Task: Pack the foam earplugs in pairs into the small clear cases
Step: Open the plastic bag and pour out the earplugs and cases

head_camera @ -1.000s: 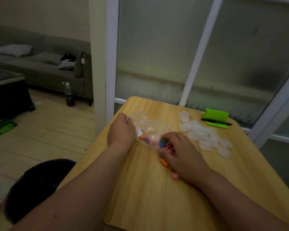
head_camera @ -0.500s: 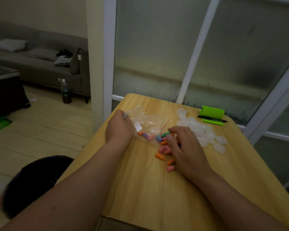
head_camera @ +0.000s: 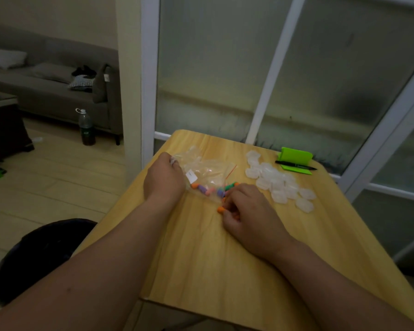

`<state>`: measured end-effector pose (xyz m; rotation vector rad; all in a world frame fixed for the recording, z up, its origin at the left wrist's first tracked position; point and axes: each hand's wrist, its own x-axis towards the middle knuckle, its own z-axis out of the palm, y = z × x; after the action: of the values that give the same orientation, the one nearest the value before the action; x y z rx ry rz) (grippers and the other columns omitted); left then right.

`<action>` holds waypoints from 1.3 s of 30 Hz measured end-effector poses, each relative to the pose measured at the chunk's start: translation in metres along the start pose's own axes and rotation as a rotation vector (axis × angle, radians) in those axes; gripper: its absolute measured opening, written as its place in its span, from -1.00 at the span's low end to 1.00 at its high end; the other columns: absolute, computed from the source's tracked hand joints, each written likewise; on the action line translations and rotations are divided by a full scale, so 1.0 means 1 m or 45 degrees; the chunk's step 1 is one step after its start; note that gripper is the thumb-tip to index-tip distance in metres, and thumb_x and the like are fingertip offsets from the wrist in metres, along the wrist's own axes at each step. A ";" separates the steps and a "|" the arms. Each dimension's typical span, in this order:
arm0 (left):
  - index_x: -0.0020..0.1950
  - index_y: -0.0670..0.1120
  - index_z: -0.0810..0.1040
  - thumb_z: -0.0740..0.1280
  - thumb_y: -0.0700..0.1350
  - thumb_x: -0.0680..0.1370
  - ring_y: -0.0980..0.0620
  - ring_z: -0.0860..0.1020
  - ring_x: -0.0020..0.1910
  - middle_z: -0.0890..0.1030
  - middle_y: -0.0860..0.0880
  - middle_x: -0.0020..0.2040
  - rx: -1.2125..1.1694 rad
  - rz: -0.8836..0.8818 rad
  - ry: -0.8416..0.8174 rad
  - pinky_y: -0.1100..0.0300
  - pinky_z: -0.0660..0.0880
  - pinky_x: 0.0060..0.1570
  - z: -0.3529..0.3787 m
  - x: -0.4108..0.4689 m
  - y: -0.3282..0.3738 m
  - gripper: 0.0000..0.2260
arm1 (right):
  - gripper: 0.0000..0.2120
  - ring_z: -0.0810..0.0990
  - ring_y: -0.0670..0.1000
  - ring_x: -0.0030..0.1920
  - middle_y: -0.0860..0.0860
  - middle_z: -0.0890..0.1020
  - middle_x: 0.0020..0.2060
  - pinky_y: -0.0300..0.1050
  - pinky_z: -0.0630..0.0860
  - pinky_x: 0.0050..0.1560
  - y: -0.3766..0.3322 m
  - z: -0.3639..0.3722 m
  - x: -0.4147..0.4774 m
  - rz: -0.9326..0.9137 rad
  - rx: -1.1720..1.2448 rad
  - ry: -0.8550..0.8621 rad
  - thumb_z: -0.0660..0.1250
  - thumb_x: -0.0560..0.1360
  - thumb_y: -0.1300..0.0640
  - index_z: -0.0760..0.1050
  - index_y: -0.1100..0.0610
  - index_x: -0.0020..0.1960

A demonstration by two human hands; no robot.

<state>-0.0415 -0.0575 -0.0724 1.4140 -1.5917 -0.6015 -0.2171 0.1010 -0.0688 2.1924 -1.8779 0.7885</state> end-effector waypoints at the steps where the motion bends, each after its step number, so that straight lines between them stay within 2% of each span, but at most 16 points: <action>1: -0.05 -0.06 0.47 0.17 -0.04 0.71 -0.06 0.51 -0.18 0.52 -0.03 -0.17 0.002 -0.001 -0.002 0.08 0.35 -0.24 0.000 0.000 0.000 -0.80 | -0.88 0.50 -0.02 0.02 -0.09 0.54 -0.06 0.02 0.50 0.06 0.002 0.002 0.002 0.025 -0.006 0.036 0.40 0.50 0.09 0.45 0.00 -0.12; 4: -0.03 -0.08 0.48 0.17 -0.05 0.71 -0.09 0.52 -0.15 0.52 -0.04 -0.15 -0.001 0.001 0.002 0.07 0.38 -0.21 0.000 0.000 0.000 -0.80 | -0.85 0.46 -0.01 -0.04 -0.08 0.50 -0.08 0.03 0.49 -0.01 0.009 0.004 0.005 0.118 -0.040 0.118 0.41 0.47 0.14 0.42 0.02 -0.09; 9: -0.06 -0.07 0.48 0.18 -0.05 0.72 -0.01 0.49 -0.20 0.50 0.01 -0.19 -0.034 -0.006 0.022 0.09 0.38 -0.23 -0.001 -0.001 0.001 -0.79 | -0.89 0.44 -0.08 -0.04 -0.12 0.48 -0.06 -0.05 0.47 -0.01 0.011 0.005 0.006 0.170 0.012 0.128 0.39 0.54 0.06 0.47 -0.04 0.01; 11: -0.10 -0.06 0.49 0.20 -0.05 0.71 0.03 0.49 -0.22 0.51 0.03 -0.21 -0.064 0.001 0.017 0.10 0.35 -0.27 -0.003 -0.002 0.002 -0.78 | -0.96 0.45 -0.09 -0.01 -0.14 0.50 -0.04 -0.05 0.45 0.03 0.011 0.007 0.010 0.165 0.034 0.139 0.31 0.60 0.01 0.51 -0.05 0.03; 13: -0.11 -0.07 0.54 0.22 -0.04 0.69 0.05 0.53 -0.20 0.55 0.03 -0.21 -0.134 0.008 -0.006 0.12 0.40 -0.28 -0.005 -0.003 0.004 -0.78 | -0.91 0.44 -0.07 0.00 -0.17 0.49 -0.03 0.00 0.42 0.04 0.012 0.011 0.017 0.161 0.001 0.151 0.21 0.62 0.01 0.49 -0.08 0.01; 15: -0.09 -0.08 0.58 0.23 -0.03 0.68 0.02 0.56 -0.17 0.59 0.01 -0.19 -0.215 0.012 -0.047 0.08 0.49 -0.18 -0.006 -0.005 0.009 -0.77 | -0.89 0.39 -0.05 -0.04 -0.21 0.43 -0.08 0.02 0.38 -0.02 0.012 0.015 0.024 0.159 -0.038 0.148 0.15 0.61 0.04 0.43 -0.09 -0.06; 16: -0.08 -0.08 0.59 0.22 -0.02 0.68 -0.01 0.58 -0.15 0.61 -0.01 -0.17 -0.250 0.002 -0.068 0.03 0.53 -0.12 -0.008 -0.004 0.010 -0.76 | -0.86 0.38 -0.05 -0.07 -0.21 0.42 -0.10 0.02 0.36 -0.05 0.012 0.019 0.029 0.159 -0.038 0.133 0.13 0.59 0.05 0.45 -0.06 -0.07; 18: -0.07 -0.08 0.61 0.22 0.00 0.67 -0.05 0.60 -0.12 0.64 -0.04 -0.14 -0.317 -0.033 -0.127 -0.06 0.58 -0.02 -0.011 -0.002 0.014 -0.74 | -0.73 0.40 -0.03 -0.06 -0.17 0.51 -0.09 0.07 0.41 -0.04 0.014 0.026 0.036 0.166 -0.015 0.105 0.11 0.58 0.04 0.59 0.00 0.04; 21: -0.04 -0.07 0.67 0.22 0.02 0.65 -0.10 0.67 -0.09 0.71 -0.08 -0.13 -0.485 -0.088 -0.271 -0.16 0.62 0.05 -0.016 0.000 0.017 -0.72 | -0.77 0.46 -0.02 -0.02 -0.12 0.62 -0.06 0.12 0.48 0.02 0.015 0.031 0.042 0.188 0.038 0.104 0.24 0.60 0.06 0.65 -0.02 0.14; 24: -0.03 -0.06 0.71 0.22 0.04 0.69 -0.15 0.72 -0.07 0.74 -0.11 -0.16 -0.655 -0.175 -0.433 -0.21 0.66 0.07 -0.014 -0.003 0.020 -0.68 | -0.78 0.42 -0.06 -0.05 -0.17 0.57 -0.11 0.06 0.42 -0.01 0.012 0.032 0.044 0.155 0.016 0.093 0.28 0.62 -0.06 0.66 -0.07 0.16; 28: 0.06 -0.08 0.70 0.17 0.13 0.72 -0.16 0.74 -0.03 0.76 -0.12 -0.10 -0.709 -0.209 -0.583 -0.20 0.67 0.10 -0.010 -0.007 0.025 -0.61 | -0.76 0.46 0.02 -0.01 -0.13 0.59 0.00 0.05 0.41 -0.02 0.010 0.031 0.045 0.122 -0.022 0.095 0.36 0.61 0.02 0.64 -0.12 0.25; 31: 0.14 -0.08 0.67 0.14 0.14 0.74 -0.13 0.75 -0.05 0.76 -0.14 -0.06 -0.790 -0.243 -0.638 -0.13 0.70 0.02 -0.010 -0.012 0.033 -0.60 | -0.70 0.48 0.03 0.02 -0.11 0.59 0.04 0.08 0.45 0.02 0.008 0.030 0.049 0.134 0.017 0.115 0.36 0.58 -0.03 0.62 -0.18 0.30; 36: -0.01 0.06 0.66 0.10 0.17 0.74 -0.05 0.73 0.01 0.76 -0.03 -0.04 -0.713 -0.188 -0.693 -0.06 0.67 0.12 -0.011 -0.015 0.040 -0.61 | -0.67 0.53 0.02 0.05 -0.16 0.66 0.06 0.14 0.50 0.10 -0.004 0.030 0.058 0.221 0.174 0.186 0.29 0.51 -0.17 0.67 -0.14 0.20; 39: 0.10 0.01 0.65 0.15 -0.03 0.72 -0.07 0.70 0.04 0.73 -0.09 0.05 -0.699 -0.167 -0.767 -0.05 0.67 0.11 -0.017 -0.017 0.040 -0.73 | -0.79 0.56 0.00 0.05 -0.18 0.66 -0.02 0.15 0.54 0.09 0.000 0.037 0.060 0.281 0.233 0.193 0.37 0.50 -0.08 0.68 -0.11 0.09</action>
<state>-0.0491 -0.0289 -0.0360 0.9640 -1.5969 -1.5215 -0.2012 0.0324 -0.0719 1.9766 -2.0666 1.1738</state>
